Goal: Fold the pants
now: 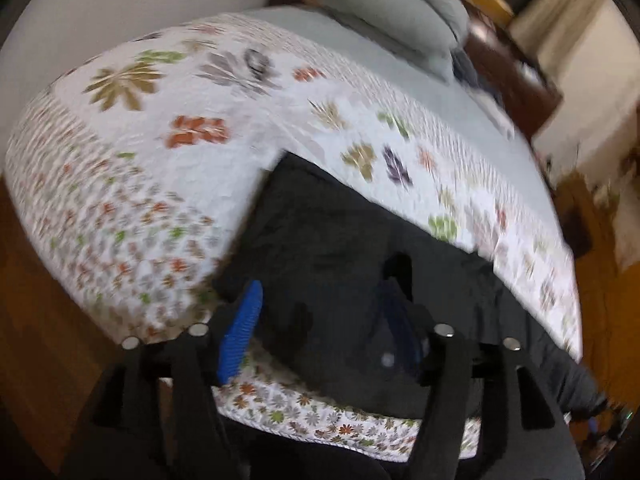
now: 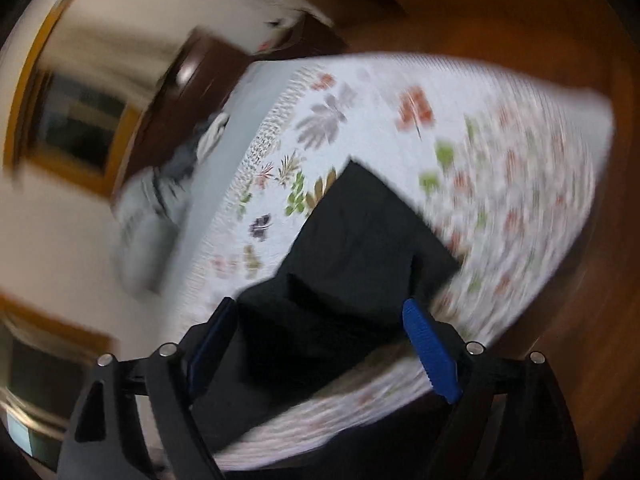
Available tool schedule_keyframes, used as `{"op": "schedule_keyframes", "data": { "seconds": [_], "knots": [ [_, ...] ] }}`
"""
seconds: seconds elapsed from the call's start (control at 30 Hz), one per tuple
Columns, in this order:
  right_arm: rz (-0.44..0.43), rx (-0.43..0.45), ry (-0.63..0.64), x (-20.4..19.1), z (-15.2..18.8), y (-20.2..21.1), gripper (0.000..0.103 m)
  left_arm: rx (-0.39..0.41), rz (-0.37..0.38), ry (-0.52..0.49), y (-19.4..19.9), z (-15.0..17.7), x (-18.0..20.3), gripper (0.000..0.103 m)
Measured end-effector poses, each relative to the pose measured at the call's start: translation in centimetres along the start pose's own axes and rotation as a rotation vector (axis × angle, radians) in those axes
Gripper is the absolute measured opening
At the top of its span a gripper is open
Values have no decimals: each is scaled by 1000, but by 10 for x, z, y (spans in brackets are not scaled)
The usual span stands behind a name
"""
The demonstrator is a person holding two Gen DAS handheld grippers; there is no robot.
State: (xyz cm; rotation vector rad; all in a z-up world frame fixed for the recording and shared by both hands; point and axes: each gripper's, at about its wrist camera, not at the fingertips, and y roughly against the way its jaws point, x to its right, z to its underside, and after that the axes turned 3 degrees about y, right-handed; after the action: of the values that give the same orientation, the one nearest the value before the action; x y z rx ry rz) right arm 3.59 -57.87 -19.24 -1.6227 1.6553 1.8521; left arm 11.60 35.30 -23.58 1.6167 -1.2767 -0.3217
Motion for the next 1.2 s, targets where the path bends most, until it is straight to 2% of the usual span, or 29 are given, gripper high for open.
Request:
{"op": "schedule_keyframes", "data": {
  "seconds": [0.1, 0.13, 0.2, 0.23, 0.3, 0.33, 0.37, 0.47, 0.53, 0.57, 0.6, 0.63, 0.67, 0.7, 0.73, 0.8, 0.83, 0.87, 0.9, 0.93, 1.0, 1.07, 1.1, 1.2],
  "knots": [
    [-122, -30, -160, 10, 12, 2, 89, -127, -68, -48, -44, 1, 9, 67],
    [-126, -55, -211, 11, 17, 0, 90, -181, -98, -50, -61, 4, 6, 67],
    [-141, -103, -283, 15, 28, -6, 90, -229, -128, -77, -81, 7, 5, 69],
    [-123, -125, -323, 18, 33, -9, 91, -234, -141, -93, -85, 7, 7, 70],
    [-158, -147, -387, 25, 40, -13, 91, -243, -146, -92, -87, 6, 9, 72],
    [-168, -158, -414, 26, 42, -16, 91, -246, -129, -86, -86, 5, 7, 77],
    [-174, -155, -421, 26, 41, -17, 91, -247, -116, -85, -86, 5, 7, 78],
    [-183, -129, -441, 28, 31, -24, 91, -244, -111, -107, -85, 8, 8, 78],
    [-158, -123, -473, 35, 21, -35, 91, -238, -105, -100, -85, 10, 6, 79],
    [-142, -125, -481, 38, 15, -42, 88, -237, -101, -94, -85, 10, 6, 80],
    [-122, -137, -461, 39, 8, -52, 76, -236, -93, -84, -85, 10, 6, 81],
    [-101, -147, -434, 36, 1, -60, 25, -237, -89, -78, -84, 10, 6, 82],
    [-83, -155, -379, 25, -11, -68, 8, -240, -89, -75, -84, 9, 5, 82],
    [-46, -142, -290, 4, -24, -70, 8, -243, -90, -73, -85, 9, 6, 82],
    [-58, -130, -194, -21, -32, -70, 6, -247, -90, -70, -85, 8, 5, 83],
    [-128, -82, 33, -82, -42, -57, 6, -257, -88, -65, -88, 7, 5, 83],
    [-174, -17, 218, -119, -39, -40, 6, -259, -88, -66, -89, 7, 5, 83],
    [-238, 51, 371, -141, -30, -23, 5, -260, -90, -67, -89, 7, 4, 82],
    [-283, 102, 443, -144, -22, -13, 5, -261, -93, -69, -89, 7, 4, 82],
    [-290, 122, 443, -136, -19, -12, 5, -263, -102, -77, -90, 8, 5, 82],
    [-253, 99, 308, -87, -22, -31, 5, -264, -118, -90, -94, 8, 8, 82],
    [-154, 27, 83, -1, -24, -75, 6, -270, -134, -93, -99, 7, 11, 83],
    [-104, 5, 6, 29, -20, -89, 6, -275, -144, -96, -101, 7, 13, 83],
    [-61, -7, -52, 65, -11, -102, 6, -296, -159, -105, -105, 4, 16, 83]
  ]
}}
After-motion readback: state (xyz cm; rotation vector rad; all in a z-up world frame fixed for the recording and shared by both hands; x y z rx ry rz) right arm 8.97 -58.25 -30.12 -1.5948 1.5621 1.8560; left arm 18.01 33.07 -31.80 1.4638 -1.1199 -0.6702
